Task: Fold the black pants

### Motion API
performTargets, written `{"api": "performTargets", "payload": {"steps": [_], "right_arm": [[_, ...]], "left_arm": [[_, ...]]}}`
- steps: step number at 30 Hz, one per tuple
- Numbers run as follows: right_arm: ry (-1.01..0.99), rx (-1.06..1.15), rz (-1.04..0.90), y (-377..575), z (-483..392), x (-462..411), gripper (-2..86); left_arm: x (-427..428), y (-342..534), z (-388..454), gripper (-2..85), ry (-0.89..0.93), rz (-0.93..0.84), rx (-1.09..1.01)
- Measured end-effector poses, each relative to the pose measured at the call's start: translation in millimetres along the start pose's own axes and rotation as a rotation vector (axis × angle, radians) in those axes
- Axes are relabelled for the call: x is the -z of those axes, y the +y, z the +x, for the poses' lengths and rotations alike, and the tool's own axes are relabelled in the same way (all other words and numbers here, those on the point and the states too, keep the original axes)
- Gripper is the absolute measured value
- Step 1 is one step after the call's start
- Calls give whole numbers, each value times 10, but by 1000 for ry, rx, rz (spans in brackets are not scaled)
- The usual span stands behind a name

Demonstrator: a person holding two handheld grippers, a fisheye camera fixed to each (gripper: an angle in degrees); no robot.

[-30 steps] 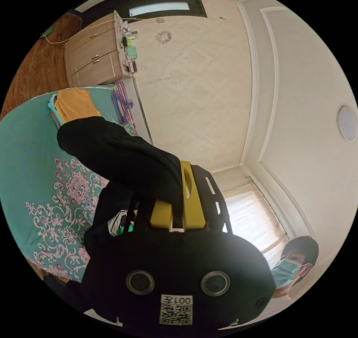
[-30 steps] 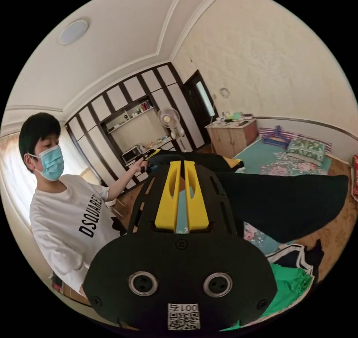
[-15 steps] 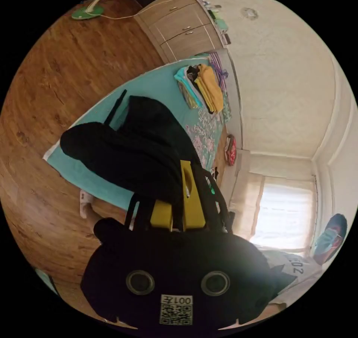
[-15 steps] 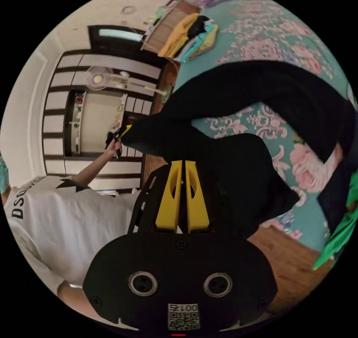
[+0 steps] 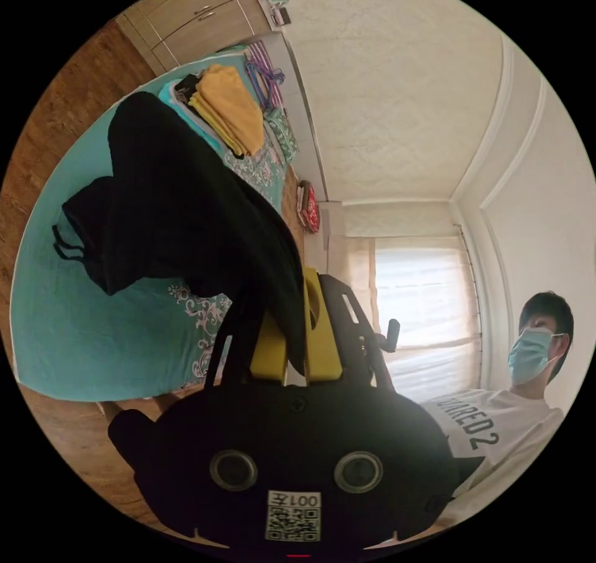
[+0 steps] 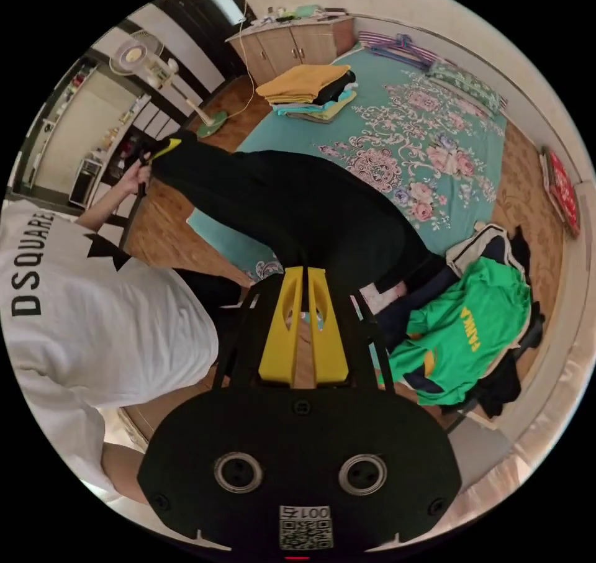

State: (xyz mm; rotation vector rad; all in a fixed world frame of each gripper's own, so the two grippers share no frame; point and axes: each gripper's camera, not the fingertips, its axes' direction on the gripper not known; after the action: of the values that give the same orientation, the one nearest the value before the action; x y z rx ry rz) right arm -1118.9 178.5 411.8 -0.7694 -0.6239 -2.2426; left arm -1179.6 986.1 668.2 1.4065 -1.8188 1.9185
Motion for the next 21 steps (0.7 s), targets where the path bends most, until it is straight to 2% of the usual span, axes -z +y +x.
{"api": "performTargets", "payload": {"steps": [2, 5, 7, 9, 12, 14, 18, 21], "right_arm": [[17, 24, -27, -109, -293, 48, 7], [-13, 62, -105, -378, -778, -347, 6], [-87, 103, -169, -529, -1037, -807, 5], [-227, 154, -349, -608, -1251, -1518, 5], [-329, 93, -434, -529, -1143, -1941, 10], [-290, -24, -373, -523, -851, -1899, 18], [-90, -400, -59, -610, 199, -1549, 63], [29, -612, 78, -801, 948, -1455, 104]], "left_arm": [[198, 36, -32, -9, -31, 43, 15], [660, 177, -290, -9, -126, 98, 104], [926, 299, -522, -8, -188, 121, 180], [1161, 428, -878, -8, -259, 114, 290], [1286, 452, -1125, -8, -266, 103, 351], [1283, 395, -1136, -8, -278, 111, 330], [1280, 275, -1098, -8, -337, 107, 298], [1279, 246, -1068, -8, -367, 113, 303]]}}
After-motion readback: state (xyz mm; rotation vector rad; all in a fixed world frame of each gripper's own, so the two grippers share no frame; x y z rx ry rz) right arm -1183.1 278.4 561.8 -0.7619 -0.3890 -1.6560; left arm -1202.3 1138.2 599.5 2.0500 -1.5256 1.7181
